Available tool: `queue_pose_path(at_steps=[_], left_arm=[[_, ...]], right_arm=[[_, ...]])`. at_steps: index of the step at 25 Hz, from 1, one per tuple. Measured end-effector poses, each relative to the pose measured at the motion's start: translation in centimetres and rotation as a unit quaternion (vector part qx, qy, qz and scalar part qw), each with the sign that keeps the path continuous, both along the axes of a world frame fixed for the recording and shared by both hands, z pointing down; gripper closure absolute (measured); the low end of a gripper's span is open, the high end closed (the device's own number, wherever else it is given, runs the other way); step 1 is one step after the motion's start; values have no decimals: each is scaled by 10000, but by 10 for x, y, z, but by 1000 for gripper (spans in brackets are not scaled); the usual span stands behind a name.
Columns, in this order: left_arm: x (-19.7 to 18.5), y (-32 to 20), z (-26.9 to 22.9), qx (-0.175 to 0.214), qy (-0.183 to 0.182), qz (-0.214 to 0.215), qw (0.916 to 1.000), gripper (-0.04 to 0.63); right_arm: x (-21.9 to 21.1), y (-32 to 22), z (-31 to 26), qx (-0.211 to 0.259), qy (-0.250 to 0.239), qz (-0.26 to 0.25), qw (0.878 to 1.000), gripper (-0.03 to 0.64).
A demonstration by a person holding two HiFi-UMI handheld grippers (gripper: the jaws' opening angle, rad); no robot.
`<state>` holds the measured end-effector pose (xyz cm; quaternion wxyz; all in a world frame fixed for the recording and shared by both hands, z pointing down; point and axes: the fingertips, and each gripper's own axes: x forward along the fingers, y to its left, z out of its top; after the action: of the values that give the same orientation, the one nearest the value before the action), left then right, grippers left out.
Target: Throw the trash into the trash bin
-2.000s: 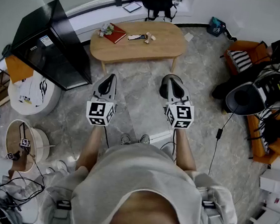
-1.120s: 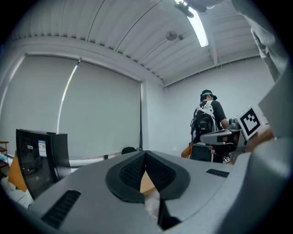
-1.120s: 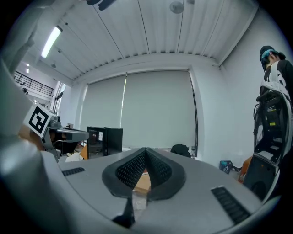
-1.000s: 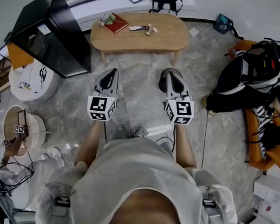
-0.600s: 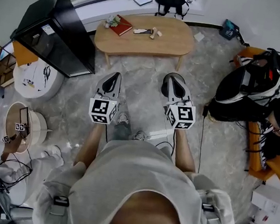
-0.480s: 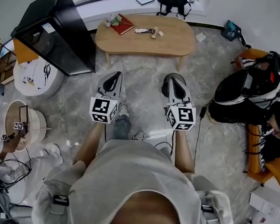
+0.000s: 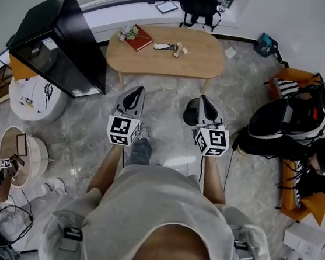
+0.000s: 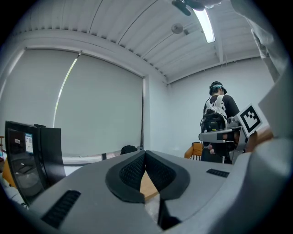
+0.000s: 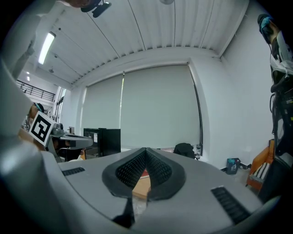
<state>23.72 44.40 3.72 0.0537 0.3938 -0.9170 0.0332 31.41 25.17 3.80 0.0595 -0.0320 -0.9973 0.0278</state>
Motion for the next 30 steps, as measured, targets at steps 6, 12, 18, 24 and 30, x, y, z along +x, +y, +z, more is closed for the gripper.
queue_pose_path(at_steps=[6, 12, 18, 24, 30], left_arm=[[-70, -10, -7, 92, -52, 120, 9999, 577], [-145, -12, -13, 189, -74, 227, 9995, 577], [-206, -9, -10, 291, -1, 281, 9992, 577], [-245, -6, 4, 281, 150, 372, 9988, 577], [-271, -21, 10, 226, 210, 472, 9984, 577]], right_arm=[[-65, -9, -11, 122, -26, 132, 9998, 588], [-129, -15, -22, 228, -38, 326, 9992, 588], [-181, -22, -21, 303, 96, 517, 9982, 589], [-210, -22, -10, 365, 269, 684, 9966, 589], [-228, -36, 4, 304, 414, 796, 9955, 589]])
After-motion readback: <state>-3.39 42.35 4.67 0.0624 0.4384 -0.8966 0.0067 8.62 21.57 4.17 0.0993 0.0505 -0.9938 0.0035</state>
